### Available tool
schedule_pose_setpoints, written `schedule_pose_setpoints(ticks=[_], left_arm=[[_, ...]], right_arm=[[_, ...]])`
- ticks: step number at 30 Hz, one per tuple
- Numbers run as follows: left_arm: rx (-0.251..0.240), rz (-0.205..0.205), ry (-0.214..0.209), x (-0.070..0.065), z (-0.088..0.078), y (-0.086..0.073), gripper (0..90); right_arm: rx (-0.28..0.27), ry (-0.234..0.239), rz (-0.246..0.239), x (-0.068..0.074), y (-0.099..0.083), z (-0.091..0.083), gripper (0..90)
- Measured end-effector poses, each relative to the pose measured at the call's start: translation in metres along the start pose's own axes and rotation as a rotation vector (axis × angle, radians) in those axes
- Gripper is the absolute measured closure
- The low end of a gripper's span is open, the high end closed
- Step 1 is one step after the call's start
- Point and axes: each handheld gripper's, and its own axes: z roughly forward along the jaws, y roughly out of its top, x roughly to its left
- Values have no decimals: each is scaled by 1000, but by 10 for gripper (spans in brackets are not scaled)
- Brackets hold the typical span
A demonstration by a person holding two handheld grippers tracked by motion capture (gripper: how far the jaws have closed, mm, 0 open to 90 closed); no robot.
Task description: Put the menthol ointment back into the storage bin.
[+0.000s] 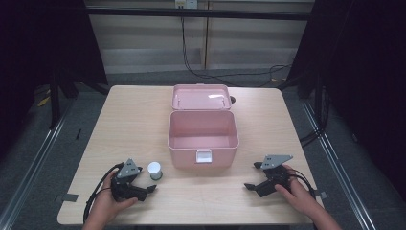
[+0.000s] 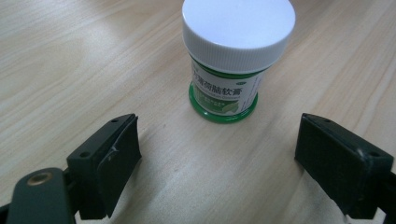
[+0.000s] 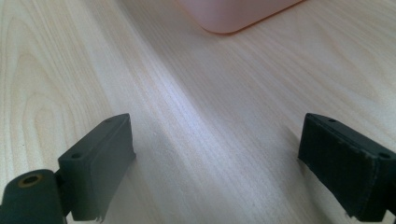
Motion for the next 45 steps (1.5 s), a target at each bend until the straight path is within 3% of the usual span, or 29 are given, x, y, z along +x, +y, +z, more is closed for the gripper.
schedule_pose_setpoints(ticks=[3, 5, 6, 7, 10, 11, 12, 13, 14, 15, 19, 20, 22, 26, 31, 45], left_arm=[[0, -1, 3, 0, 0, 0, 132], [1, -22, 10, 0, 0, 1, 134], [31, -74, 14, -1, -2, 5, 142], [31, -74, 14, -1, -2, 5, 155], [149, -101, 31, -7, -5, 15, 157], [149, -101, 31, -7, -5, 15, 162], [205, -118, 12, -9, -7, 20, 167], [205, -118, 12, -9, -7, 20, 181], [269, -130, 12, -10, -10, 25, 204], [298, -134, 5, -10, -11, 27, 222], [355, -171, -11, -11, -13, 32, 239], [397, -189, -26, -11, -14, 36, 239], [406, -187, -28, -10, -14, 38, 244], [478, -249, -40, -6, -14, 48, 245], [525, -251, -52, -2, -13, 61, 260], [576, -246, -47, 6, 4, 100, 297]], right_arm=[[0, 0, 0, 0, 0, 0, 96], [0, 0, 0, 0, 0, 0, 96], [0, 0, 0, 0, 0, 0, 96], [0, 0, 0, 0, 0, 0, 96], [0, 0, -1, 0, 0, 0, 96], [0, 0, -1, 0, 0, 0, 96], [-1, 1, -1, 0, 0, 0, 96], [-1, 1, -2, 0, 0, 0, 96], [0, 0, 0, 0, 0, 0, 96], [0, 0, -1, 0, 0, 0, 96], [0, 0, 0, 0, 0, 0, 96], [0, 0, 0, 0, 0, 0, 96], [0, 1, 0, 0, 0, 0, 96], [0, 0, 0, 0, 0, 0, 96], [1, -1, 1, 0, 0, 0, 95], [0, 0, -1, 0, 0, 0, 96]])
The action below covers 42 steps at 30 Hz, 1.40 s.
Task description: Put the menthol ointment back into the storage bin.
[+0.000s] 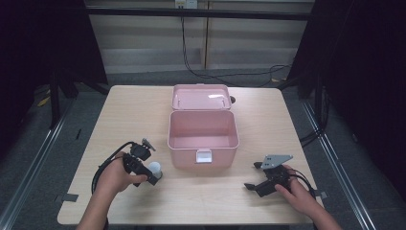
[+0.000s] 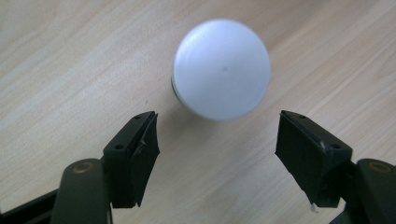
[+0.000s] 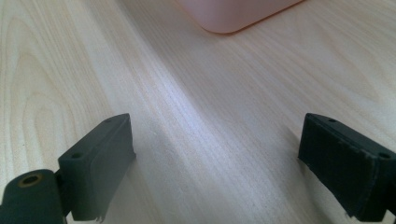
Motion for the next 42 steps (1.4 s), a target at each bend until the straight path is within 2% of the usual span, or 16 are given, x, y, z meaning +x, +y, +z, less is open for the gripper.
schedule_pose_setpoints(ticks=[14, 18, 19, 26, 31, 36, 42], left_arm=[[-14, -26, -6, 5, 1, 15, 336], [-7, -16, -9, 2, 2, 20, 359], [-2, -20, -10, 1, 3, 22, 393], [18, -18, -2, 0, 3, 25, 491], [42, -18, 5, -1, 1, 27, 496], [60, -22, -7, -3, -7, 27, 497], [64, -43, -20, -3, -28, 29, 497]], right_arm=[[1, 0, 1, 0, 0, 0, 96], [0, 0, 0, 0, 0, 0, 96], [0, -1, 0, 0, 0, 0, 96], [0, -1, -1, 0, 0, 0, 95], [0, -1, 0, 0, 0, 0, 96], [0, 0, -1, 0, 0, 0, 96], [0, -1, 0, 0, 0, 0, 96]])
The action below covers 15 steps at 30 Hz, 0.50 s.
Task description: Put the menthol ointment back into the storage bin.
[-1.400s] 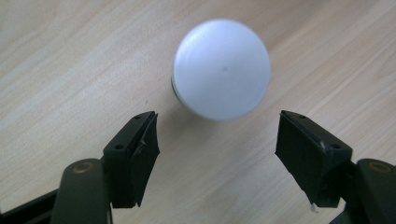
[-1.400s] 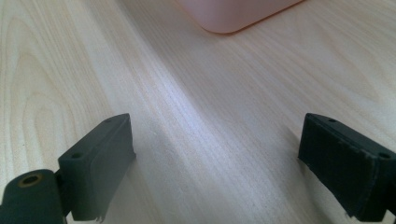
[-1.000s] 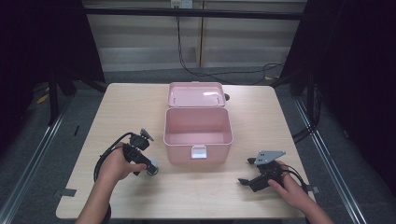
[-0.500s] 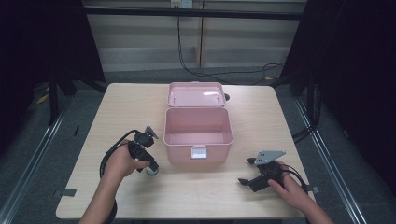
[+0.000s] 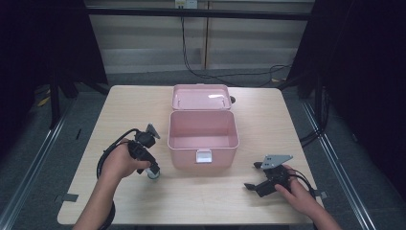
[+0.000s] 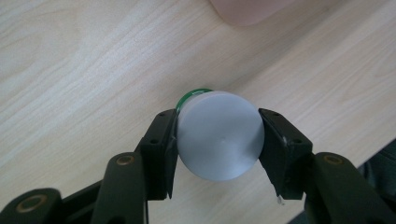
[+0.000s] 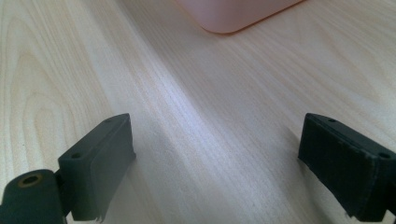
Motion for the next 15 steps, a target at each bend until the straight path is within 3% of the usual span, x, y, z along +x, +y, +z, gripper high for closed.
schedule_pose_setpoints(ticks=[15], left_arm=[[4, -28, -7, -4, -40, 11, 498]], right_arm=[[-3, -1, 0, 0, 0, 0, 96]])
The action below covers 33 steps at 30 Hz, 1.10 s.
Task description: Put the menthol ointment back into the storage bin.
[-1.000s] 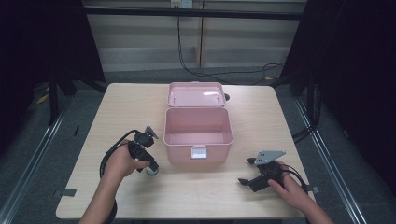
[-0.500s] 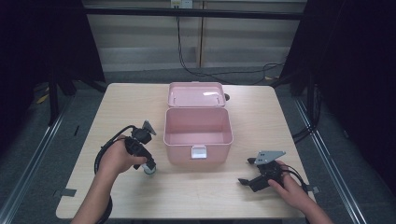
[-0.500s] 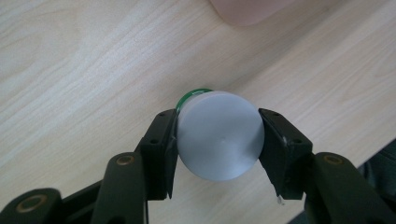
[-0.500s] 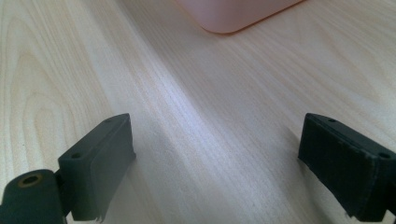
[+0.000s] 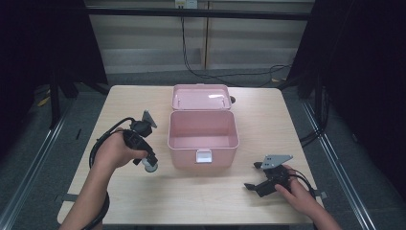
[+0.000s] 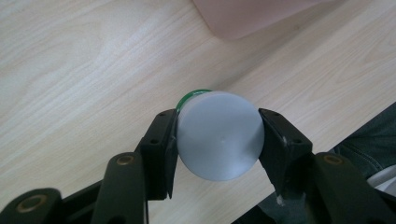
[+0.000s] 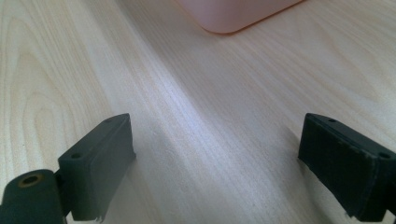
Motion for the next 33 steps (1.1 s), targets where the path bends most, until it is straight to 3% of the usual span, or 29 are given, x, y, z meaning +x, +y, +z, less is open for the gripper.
schedule_pose_setpoints(ticks=[11, 33], left_arm=[[4, -9, -8, -4, -18, 12, 498], [-20, -19, 28, -13, -56, 43, 499]], right_arm=[[0, -1, -2, 0, 0, 0, 96], [1, -1, -2, 0, 0, 0, 96]])
